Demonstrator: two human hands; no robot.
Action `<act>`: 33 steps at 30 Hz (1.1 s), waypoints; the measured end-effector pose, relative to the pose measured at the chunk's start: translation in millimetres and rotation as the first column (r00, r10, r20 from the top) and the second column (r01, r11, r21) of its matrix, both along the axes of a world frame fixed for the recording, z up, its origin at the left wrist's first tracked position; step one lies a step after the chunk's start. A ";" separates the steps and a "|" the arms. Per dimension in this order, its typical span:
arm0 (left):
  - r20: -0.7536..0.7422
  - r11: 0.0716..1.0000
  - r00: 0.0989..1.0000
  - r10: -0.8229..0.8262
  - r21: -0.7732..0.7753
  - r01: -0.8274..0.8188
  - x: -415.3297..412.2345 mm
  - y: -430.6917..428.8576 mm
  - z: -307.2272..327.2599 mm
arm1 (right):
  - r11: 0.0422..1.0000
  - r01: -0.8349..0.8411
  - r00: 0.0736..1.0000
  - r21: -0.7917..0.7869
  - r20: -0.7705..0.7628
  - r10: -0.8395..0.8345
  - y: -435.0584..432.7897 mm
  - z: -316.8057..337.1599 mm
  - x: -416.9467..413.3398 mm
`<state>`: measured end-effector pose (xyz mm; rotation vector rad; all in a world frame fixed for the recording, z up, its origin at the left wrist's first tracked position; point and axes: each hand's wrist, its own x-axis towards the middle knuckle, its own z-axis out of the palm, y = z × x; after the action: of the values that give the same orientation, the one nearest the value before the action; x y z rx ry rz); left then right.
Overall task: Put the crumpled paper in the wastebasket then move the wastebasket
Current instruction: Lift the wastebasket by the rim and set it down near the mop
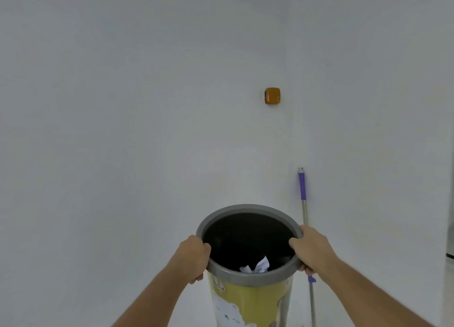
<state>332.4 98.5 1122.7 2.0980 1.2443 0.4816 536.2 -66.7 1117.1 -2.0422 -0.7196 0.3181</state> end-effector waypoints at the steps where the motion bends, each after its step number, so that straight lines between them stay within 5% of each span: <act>1: -0.014 1.000 1.000 -0.007 0.009 0.008 5.1 -0.6 -0.8 | 1.000 -0.001 1.000 -0.002 0.003 0.001 -0.7 -1.3 5.2; 19: -0.059 0.996 0.995 -0.076 0.033 0.078 135.2 9.3 -12.6 | 1.000 0.023 1.000 -0.018 -0.014 -0.024 4.7 -10.5 132.9; 33: -0.043 0.988 0.989 -0.143 0.049 0.145 206.6 127.0 -22.4 | 0.998 0.057 0.998 -0.021 0.003 -0.057 106.1 -16.8 193.2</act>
<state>539.1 225.5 1100.3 2.2327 1.1025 0.4134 729.4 39.4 1100.3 -2.0799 -0.6603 0.2912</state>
